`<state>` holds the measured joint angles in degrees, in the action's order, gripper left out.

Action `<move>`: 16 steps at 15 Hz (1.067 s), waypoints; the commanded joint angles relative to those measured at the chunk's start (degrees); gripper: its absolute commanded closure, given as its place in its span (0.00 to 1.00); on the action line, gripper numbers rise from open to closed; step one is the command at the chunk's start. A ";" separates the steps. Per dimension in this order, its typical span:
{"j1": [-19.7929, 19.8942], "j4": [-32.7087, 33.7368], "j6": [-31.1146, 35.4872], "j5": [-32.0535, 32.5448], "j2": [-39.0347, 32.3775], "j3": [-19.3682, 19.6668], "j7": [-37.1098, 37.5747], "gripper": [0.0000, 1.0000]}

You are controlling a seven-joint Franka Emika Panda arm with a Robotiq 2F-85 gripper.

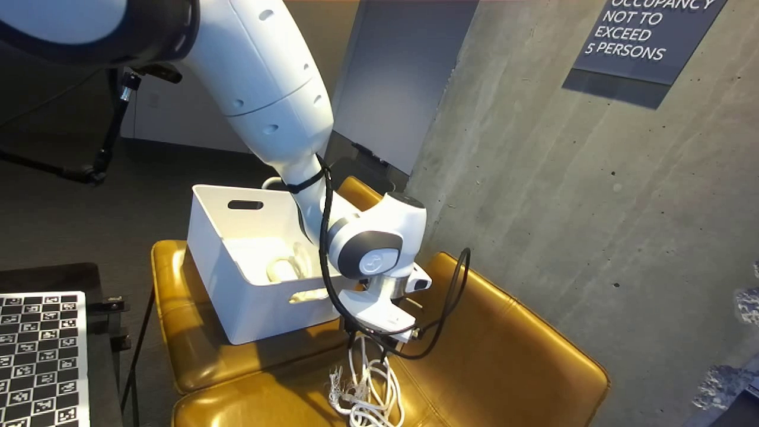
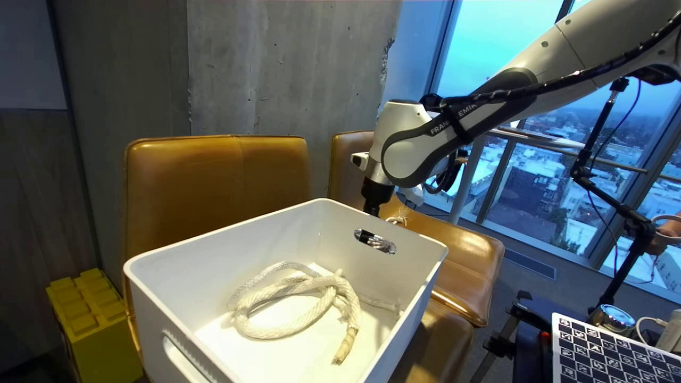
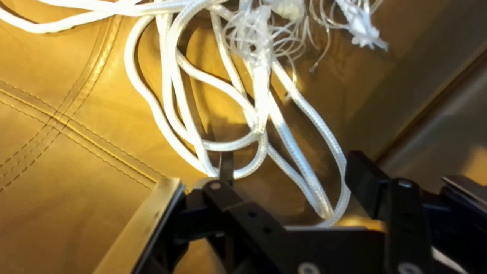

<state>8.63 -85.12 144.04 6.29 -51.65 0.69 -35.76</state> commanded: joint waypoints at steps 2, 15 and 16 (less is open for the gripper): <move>-0.50 4.14 -2.56 1.91 -1.99 -0.41 1.50 0.51; -0.26 -1.95 -2.60 2.19 6.26 -0.20 1.84 0.99; -0.10 -3.01 -2.55 2.16 8.50 -0.18 1.76 0.99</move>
<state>8.02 -82.87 142.63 6.80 -51.06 0.74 -35.26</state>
